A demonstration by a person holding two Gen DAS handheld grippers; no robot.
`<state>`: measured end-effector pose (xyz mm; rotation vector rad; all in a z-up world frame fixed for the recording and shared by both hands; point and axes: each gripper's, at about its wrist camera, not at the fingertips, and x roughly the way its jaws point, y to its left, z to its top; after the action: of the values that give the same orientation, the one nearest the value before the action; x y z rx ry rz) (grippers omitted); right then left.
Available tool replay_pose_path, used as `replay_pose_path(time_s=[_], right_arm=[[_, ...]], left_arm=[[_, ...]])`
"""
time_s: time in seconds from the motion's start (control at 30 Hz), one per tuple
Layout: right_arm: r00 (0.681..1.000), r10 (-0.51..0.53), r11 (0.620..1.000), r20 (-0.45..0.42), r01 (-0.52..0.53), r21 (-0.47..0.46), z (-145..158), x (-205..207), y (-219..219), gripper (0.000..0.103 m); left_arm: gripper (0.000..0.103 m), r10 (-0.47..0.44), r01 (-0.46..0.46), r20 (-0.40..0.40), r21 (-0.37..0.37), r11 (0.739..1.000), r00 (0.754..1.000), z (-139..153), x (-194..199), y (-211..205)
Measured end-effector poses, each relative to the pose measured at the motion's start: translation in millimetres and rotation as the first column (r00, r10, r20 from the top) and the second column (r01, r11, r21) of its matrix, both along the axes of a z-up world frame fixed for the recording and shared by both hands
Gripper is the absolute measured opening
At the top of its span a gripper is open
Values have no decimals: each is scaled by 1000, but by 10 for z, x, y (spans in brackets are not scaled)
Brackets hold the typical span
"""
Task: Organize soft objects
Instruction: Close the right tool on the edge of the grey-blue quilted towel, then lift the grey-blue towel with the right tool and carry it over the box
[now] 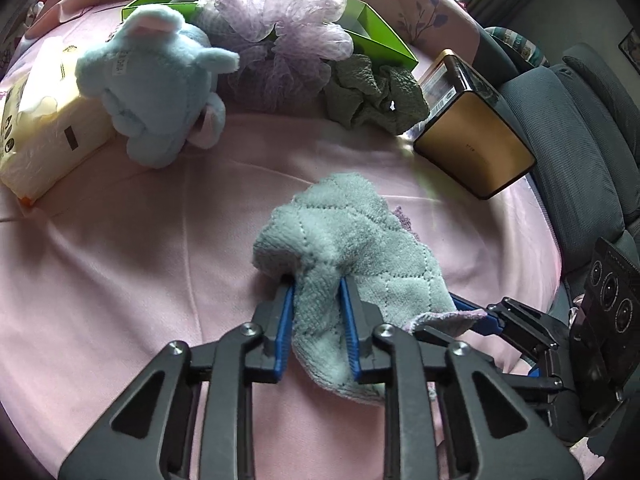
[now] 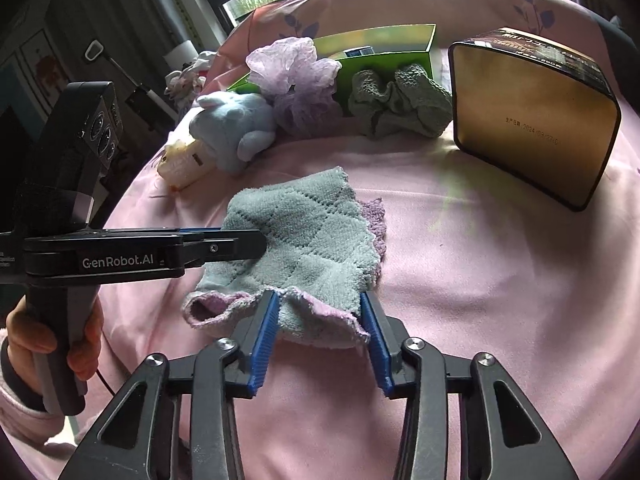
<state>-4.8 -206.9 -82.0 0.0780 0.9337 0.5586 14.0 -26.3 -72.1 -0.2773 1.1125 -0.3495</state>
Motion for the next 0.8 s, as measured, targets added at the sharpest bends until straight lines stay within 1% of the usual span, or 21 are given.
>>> replay_pose_path(time_s=[0.03, 0.07, 0.17, 0.23, 0.33, 0.47, 0.63, 0.8], right_arm=[[1000, -4, 1000, 3, 4, -5, 0, 1, 11, 35], [1000, -4, 1000, 2, 4, -2, 4, 2, 21, 30], [1000, -2, 1000, 11, 2, 1, 37, -15, 34, 25], [1000, -4, 1000, 19, 4, 9, 73, -30, 31, 23], [999, -9, 1000, 31, 9, 16, 139, -51, 30, 23], [998, -7, 1000, 68, 5, 24, 277, -93, 35, 23], [993, 3, 1000, 116, -7, 30, 457, -150, 67, 23], [989, 4, 999, 146, -9, 32, 618, -166, 105, 23]], left_arm=[[11, 4, -4, -1, -12, 1000, 1000, 7, 1, 12], [11, 2, -2, -2, -20, 1000, 1000, 18, -3, 18], [8, -6, 7, 19, -9, 1000, 1000, 63, -41, -8], [7, -6, 6, 28, -19, 1000, 1000, 92, -54, -13], [7, -12, 13, 38, -29, 999, 999, 150, -82, 5], [7, -10, 12, 77, -35, 999, 997, 304, -137, 27], [7, -1, 3, 119, -19, 1000, 993, 483, -206, 66], [7, 2, -2, 152, 1, 1000, 988, 617, -263, 86]])
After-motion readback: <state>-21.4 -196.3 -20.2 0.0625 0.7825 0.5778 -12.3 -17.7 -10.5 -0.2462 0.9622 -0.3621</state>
